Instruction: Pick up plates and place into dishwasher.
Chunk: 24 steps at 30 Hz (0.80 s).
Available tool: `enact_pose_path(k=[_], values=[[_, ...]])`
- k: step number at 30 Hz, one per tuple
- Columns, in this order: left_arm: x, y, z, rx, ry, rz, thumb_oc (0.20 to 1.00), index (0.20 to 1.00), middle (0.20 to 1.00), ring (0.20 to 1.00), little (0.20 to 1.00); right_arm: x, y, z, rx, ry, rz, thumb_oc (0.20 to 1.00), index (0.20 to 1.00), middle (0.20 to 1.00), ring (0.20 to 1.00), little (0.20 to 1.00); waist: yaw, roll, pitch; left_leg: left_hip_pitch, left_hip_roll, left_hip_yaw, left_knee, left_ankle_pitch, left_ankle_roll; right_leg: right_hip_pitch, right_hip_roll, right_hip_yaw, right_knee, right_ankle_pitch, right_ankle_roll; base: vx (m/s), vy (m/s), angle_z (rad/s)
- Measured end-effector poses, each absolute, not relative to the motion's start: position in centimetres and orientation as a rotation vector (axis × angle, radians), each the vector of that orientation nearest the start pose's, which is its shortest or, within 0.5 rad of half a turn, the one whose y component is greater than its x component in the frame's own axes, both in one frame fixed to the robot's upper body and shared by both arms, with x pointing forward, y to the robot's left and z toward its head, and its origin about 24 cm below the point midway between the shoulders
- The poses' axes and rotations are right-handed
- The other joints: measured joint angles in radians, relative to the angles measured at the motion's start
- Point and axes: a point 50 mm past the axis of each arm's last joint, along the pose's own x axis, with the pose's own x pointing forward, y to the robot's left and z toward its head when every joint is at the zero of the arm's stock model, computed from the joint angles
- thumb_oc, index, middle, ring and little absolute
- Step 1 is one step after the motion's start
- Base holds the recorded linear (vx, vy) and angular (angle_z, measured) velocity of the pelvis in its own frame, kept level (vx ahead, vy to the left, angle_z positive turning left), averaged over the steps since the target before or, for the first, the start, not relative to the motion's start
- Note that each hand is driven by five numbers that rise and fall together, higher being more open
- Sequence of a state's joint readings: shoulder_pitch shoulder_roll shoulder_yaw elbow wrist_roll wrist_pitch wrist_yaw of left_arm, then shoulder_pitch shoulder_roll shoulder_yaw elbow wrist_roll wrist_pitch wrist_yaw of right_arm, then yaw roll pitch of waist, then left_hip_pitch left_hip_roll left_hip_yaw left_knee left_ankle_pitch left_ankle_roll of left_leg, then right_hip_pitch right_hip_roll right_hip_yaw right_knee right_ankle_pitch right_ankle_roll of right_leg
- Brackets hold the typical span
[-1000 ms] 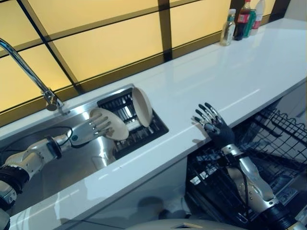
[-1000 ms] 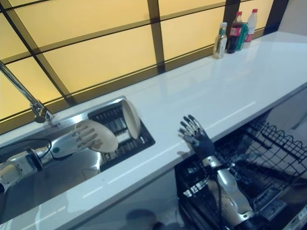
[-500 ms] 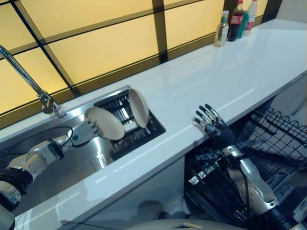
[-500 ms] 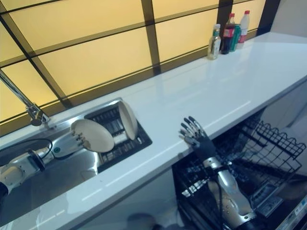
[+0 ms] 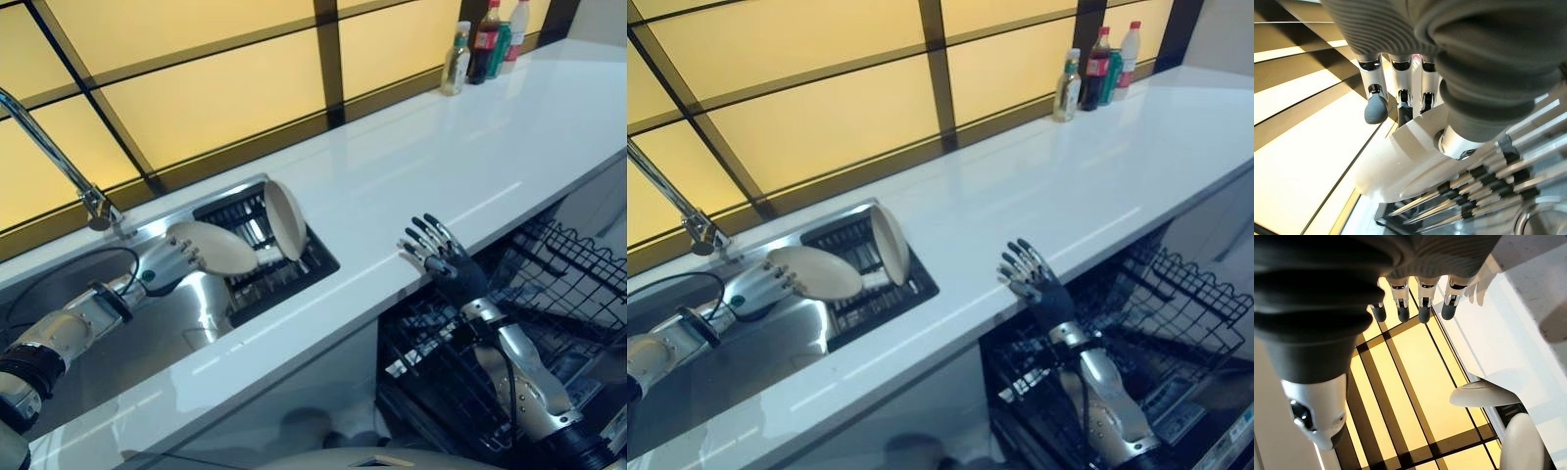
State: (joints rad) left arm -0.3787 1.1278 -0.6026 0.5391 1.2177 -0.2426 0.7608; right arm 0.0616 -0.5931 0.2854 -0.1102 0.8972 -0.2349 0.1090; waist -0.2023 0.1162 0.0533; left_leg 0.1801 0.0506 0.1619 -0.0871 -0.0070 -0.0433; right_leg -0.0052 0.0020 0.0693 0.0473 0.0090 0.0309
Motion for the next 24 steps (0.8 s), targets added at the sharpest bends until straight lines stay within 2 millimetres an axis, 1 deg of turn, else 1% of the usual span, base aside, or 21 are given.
enact_pose_path(k=[3,5,10,13,15,17,20,21,24], values=[[28.1,30.4,11.5,2.174,-0.687,-0.246,0.200,0.200,0.200,0.200,0.200,23.2,-18.9,7.1,0.353,-0.088,0.323,1.000,1.000,1.000,1.000,1.000,0.002,-0.009,0.003,-0.003,0.000,-0.001,0.000,0.000,0.000,-0.001,-0.001,-0.001,0.000,0.000,0.000,-0.05,-0.003,0.01],[28.4,30.2,12.6,2.138,-0.719,-0.188,0.200,0.200,0.200,0.200,0.200,23.2,-18.9,7.2,0.354,-0.102,0.321,1.000,1.000,1.000,1.000,1.000,0.003,-0.010,0.003,-0.005,-0.001,-0.004,0.000,0.000,0.000,0.001,-0.001,-0.003,0.000,0.001,-0.001,-0.05,-0.004,0.02],[28.7,29.9,15.1,1.940,-0.746,-0.023,0.200,0.200,0.200,0.200,0.200,23.2,-19.0,7.4,0.357,-0.132,0.315,1.000,1.000,1.000,1.000,1.000,0.007,-0.011,0.003,-0.014,0.000,-0.012,0.000,0.000,0.000,0.001,-0.001,-0.010,-0.004,0.003,-0.004,-0.06,-0.007,0.04],[28.8,29.9,16.8,1.807,-0.770,0.090,0.200,0.200,0.200,0.200,0.200,23.2,-19.0,7.5,0.360,-0.143,0.306,1.000,1.000,1.000,1.000,1.000,0.028,-0.014,0.002,-0.015,0.001,-0.016,0.000,0.000,0.000,0.002,-0.001,-0.014,-0.006,0.004,-0.006,-0.05,-0.006,0.05],[28.6,29.8,18.0,1.724,-0.806,0.150,0.200,0.200,0.200,0.200,0.200,23.2,-18.9,7.5,0.371,-0.149,0.297,1.000,1.000,1.000,1.000,1.000,0.034,-0.020,0.001,-0.018,0.000,-0.029,0.000,0.002,-0.002,0.005,-0.002,-0.025,-0.011,0.004,-0.006,-0.05,-0.002,0.13],[28.5,29.5,18.9,1.632,-0.838,0.198,0.200,0.200,0.200,0.200,0.200,23.2,-18.7,7.5,0.389,-0.158,0.281,1.000,1.000,1.000,1.000,1.000,0.055,-0.026,-0.002,-0.019,0.001,-0.030,0.000,0.002,-0.002,0.005,-0.002,-0.026,-0.011,0.004,-0.006,-0.04,-0.002,0.05],[27.9,28.9,19.7,1.466,-0.878,0.253,0.200,0.200,0.200,0.200,0.200,23.2,-18.7,7.5,0.402,-0.174,0.257,1.000,1.000,1.000,1.000,1.000,0.062,-0.035,-0.007,-0.022,0.000,-0.039,0.000,0.002,-0.001,0.007,-0.005,-0.031,-0.012,0.005,-0.006,-0.05,-0.007,0.08],[27.8,28.6,19.9,1.401,-0.877,0.265,0.200,0.200,0.200,0.200,0.200,23.2,-18.8,7.6,0.404,-0.179,0.245,1.000,1.000,1.000,1.000,1.000,0.073,-0.039,-0.009,-0.023,-0.001,-0.044,0.000,0.003,-0.001,0.008,-0.006,-0.034,-0.012,0.004,-0.006,-0.05,-0.002,0.10],[27.7,27.9,19.9,1.178,-0.877,0.315,0.200,0.200,0.200,0.200,0.200,23.3,-19.0,7.8,0.397,-0.198,0.209,1.000,1.000,1.000,1.000,1.000,0.083,-0.051,-0.017,-0.032,-0.003,-0.057,0.000,0.005,0.000,0.004,-0.008,-0.038,-0.013,0.004,-0.006,-0.06,0.010,0.09]])
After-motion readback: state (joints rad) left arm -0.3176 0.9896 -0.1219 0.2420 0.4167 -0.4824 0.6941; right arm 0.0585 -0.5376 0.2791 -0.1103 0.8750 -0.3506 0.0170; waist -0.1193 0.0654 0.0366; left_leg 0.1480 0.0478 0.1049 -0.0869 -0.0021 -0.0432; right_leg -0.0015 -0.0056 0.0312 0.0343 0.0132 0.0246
